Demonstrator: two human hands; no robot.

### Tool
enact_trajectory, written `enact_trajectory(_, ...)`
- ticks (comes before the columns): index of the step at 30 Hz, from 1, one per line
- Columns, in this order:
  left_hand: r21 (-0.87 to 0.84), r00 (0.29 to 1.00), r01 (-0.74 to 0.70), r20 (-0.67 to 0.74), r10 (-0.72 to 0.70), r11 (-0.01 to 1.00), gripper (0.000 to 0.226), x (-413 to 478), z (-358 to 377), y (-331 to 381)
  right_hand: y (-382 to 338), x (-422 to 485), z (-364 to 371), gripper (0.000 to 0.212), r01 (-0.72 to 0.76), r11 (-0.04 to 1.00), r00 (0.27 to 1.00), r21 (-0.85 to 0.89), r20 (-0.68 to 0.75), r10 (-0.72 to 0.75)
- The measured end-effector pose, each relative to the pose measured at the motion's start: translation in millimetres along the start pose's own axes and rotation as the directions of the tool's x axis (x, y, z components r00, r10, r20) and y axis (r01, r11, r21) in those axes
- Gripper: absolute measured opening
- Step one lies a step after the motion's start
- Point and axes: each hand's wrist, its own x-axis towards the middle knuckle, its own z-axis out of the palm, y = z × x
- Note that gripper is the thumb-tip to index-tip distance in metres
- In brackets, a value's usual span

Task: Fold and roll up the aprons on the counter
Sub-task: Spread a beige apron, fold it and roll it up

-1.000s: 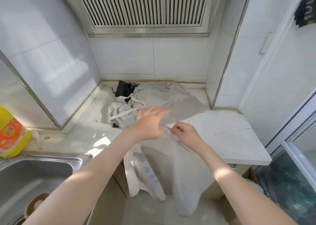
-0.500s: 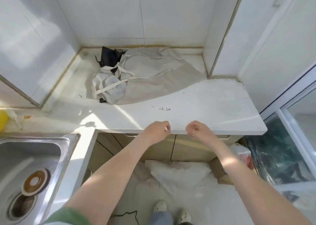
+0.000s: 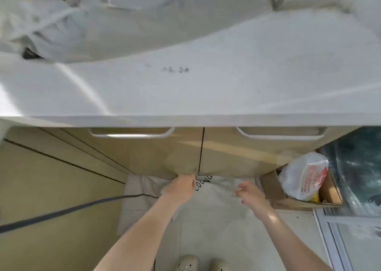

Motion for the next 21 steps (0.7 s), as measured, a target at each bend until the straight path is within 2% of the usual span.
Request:
enact_trajectory(5,-0.002,0.996,-0.057,0.069,0.057,0.998,0.027,97.0,122.6,-2.0,91.5,111.7,42.7,0.06,-0.049,0.998,0.998,-0.035,-0.048,0.048)
enact_trajectory(8,-0.003,0.986,-0.103,0.13,0.102,0.995,0.03,153.7,192.4,-1.0,147.4,178.2,62.9,0.068,-0.118,0.989,0.988,-0.091,-0.115,0.108)
enact_trajectory(12,-0.019,0.959,-0.163,0.232,0.163,0.986,0.036,226.5,271.1,-8.1,213.5,253.4,79.9,0.087,-0.34,0.917,0.912,0.212,-0.164,0.376)
enact_trajectory(15,-0.005,0.946,-0.198,0.262,0.192,0.98,0.04,256.7,296.9,-10.4,250.2,285.9,86.1,0.119,-0.43,0.813,0.863,0.392,-0.087,0.498)
enact_trajectory(16,0.001,0.944,-0.219,0.255,0.212,0.976,0.041,268.4,306.3,-10.5,262.9,296.3,89.1,0.125,-0.431,0.791,0.87,0.433,-0.032,0.492)
enact_trajectory(17,0.005,0.943,-0.224,0.255,0.216,0.975,0.042,276.3,309.9,-10.2,271.2,304.7,92.4,0.121,-0.433,0.774,0.879,0.462,0.026,0.476)
enact_trajectory(18,0.004,0.943,-0.218,0.259,0.21,0.976,0.043,284.7,314.5,-11.0,275.8,310.7,97.8,0.098,-0.427,0.762,0.893,0.486,0.092,0.441)
enact_trajectory(20,-0.017,0.935,-0.215,0.283,0.211,0.976,0.049,292.7,314.2,-10.9,269.7,317.0,105.0,0.029,-0.347,0.791,0.932,0.504,0.095,0.349)
enact_trajectory(21,-0.018,0.926,-0.231,0.304,0.225,0.973,0.055,288.6,311.7,-8.0,262.1,316.7,107.5,0.011,-0.324,0.817,0.94,0.476,0.068,0.334)
